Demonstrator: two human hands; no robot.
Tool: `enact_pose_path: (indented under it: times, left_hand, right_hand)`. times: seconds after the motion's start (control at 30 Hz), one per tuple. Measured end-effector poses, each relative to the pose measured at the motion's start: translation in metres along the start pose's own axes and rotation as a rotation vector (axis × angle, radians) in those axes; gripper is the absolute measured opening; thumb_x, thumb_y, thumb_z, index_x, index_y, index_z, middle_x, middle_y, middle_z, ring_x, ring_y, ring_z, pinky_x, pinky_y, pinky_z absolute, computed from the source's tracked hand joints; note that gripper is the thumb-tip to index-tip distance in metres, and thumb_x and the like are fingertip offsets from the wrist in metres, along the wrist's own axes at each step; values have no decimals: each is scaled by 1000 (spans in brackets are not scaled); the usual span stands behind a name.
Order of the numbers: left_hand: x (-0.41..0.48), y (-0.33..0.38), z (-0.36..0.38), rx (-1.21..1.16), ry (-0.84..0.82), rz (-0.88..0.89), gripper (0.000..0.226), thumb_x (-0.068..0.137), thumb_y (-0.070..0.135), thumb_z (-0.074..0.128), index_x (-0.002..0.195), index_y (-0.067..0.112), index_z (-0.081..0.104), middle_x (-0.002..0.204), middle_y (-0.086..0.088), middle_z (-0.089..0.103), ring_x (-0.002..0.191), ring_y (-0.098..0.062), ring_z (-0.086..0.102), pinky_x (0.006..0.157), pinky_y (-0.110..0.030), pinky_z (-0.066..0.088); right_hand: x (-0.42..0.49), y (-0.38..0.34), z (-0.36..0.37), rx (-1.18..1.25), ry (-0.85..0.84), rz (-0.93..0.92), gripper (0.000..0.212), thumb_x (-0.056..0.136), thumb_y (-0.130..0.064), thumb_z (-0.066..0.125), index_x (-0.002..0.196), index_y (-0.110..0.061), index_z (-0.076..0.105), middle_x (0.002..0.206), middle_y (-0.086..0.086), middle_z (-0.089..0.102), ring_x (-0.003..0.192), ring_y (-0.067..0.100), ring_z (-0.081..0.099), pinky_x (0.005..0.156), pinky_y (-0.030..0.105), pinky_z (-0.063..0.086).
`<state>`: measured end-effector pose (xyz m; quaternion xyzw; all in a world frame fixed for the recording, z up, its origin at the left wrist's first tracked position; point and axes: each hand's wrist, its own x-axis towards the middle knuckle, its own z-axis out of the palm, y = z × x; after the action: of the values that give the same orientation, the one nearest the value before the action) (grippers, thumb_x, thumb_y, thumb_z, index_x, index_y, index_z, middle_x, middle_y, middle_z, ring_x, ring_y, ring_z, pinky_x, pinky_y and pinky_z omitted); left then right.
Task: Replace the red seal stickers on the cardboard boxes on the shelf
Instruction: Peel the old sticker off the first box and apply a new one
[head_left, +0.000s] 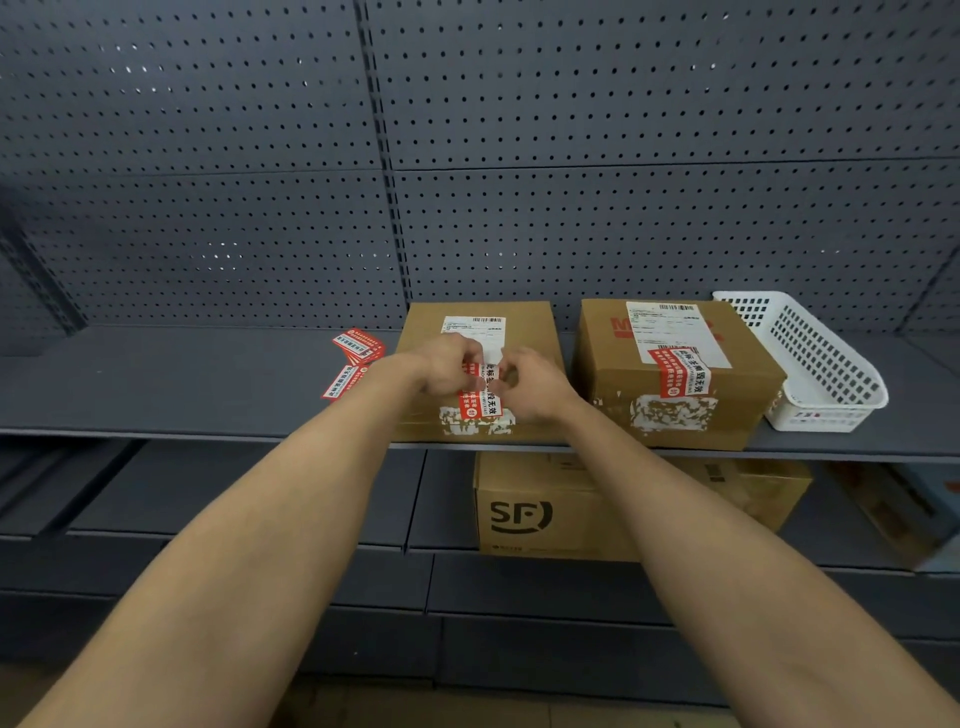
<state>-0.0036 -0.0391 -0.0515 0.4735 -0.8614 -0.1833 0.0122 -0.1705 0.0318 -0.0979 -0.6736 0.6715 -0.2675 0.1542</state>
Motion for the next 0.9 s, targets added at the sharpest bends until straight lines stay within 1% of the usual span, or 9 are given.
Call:
enact_pose_path:
  times: [0.17, 0.23, 0.33, 0.5, 0.57, 0.63, 0.73, 0.83, 0.9]
  left_hand:
    - [-1, 0, 0, 9, -5, -12, 27, 93, 32, 84, 109, 23, 64, 99, 6, 65, 92, -18, 63, 77, -32, 44]
    - [-2, 3, 0, 29, -7, -17, 25, 94, 32, 83, 110, 21, 67, 100, 6, 63, 93, -18, 61, 78, -32, 43]
    - [-1, 2, 0, 39, -16, -26, 22, 95, 33, 82, 107, 19, 70, 101, 4, 63, 94, -19, 60, 80, -33, 44]
    - [-1, -2, 1, 11, -57, 8, 17, 97, 36, 79, 96, 26, 65, 100, 1, 68, 97, -22, 65, 81, -35, 49]
    - [-3, -1, -3, -6, -82, 11, 18, 95, 32, 82, 95, 28, 64, 99, 3, 68, 94, -20, 65, 79, -34, 48]
    - [-4, -2, -6, -22, -108, 1, 27, 89, 23, 88, 99, 29, 63, 103, 2, 71, 97, -20, 66, 86, -37, 53]
    - [-5, -4, -6, -86, -117, -11, 39, 83, 10, 91, 105, 25, 61, 109, -1, 73, 101, -20, 68, 93, -38, 55]
    - [-3, -8, -4, -61, -103, -3, 31, 84, 14, 90, 98, 28, 67, 108, 2, 73, 104, -20, 68, 90, -38, 51]
    - [-3, -11, -2, -29, -85, 1, 23, 85, 21, 90, 90, 30, 70, 107, 4, 74, 106, -20, 66, 92, -40, 51]
  right_hand:
    - [-2, -1, -1, -16, -14, -28, 24, 102, -25, 69, 80, -26, 59, 125, 5, 66, 119, 24, 57, 118, 55, 36]
    - [-3, 0, -2, -21, -19, -41, 16, 104, -26, 67, 88, -20, 67, 134, 6, 65, 126, 25, 54, 123, 52, 30]
    - [-5, 0, -3, -18, -15, -50, 17, 105, -25, 65, 100, -11, 71, 145, 8, 62, 136, 28, 50, 122, 45, 26]
    - [-5, 4, 1, 31, 1, -75, 16, 104, -25, 67, 90, -18, 67, 142, 8, 64, 132, 30, 56, 118, 47, 39]
    - [-6, 5, 1, 52, 4, -74, 14, 103, -26, 68, 95, -15, 72, 140, 6, 65, 128, 28, 58, 112, 47, 45]
    - [-5, 8, 2, 86, -4, -72, 14, 103, -26, 70, 101, -13, 75, 145, 3, 63, 127, 26, 59, 107, 45, 50]
    - [-4, 8, 1, 136, -26, -60, 14, 102, -27, 72, 104, -13, 76, 153, 0, 59, 128, 23, 59, 99, 35, 49]
    - [-4, 7, -1, 148, -46, -57, 12, 101, -26, 73, 106, -15, 76, 154, -1, 58, 130, 22, 58, 98, 32, 46]
    - [-5, 7, -3, 172, -40, -48, 8, 99, -23, 75, 106, -18, 75, 149, 1, 61, 128, 22, 61, 96, 32, 49]
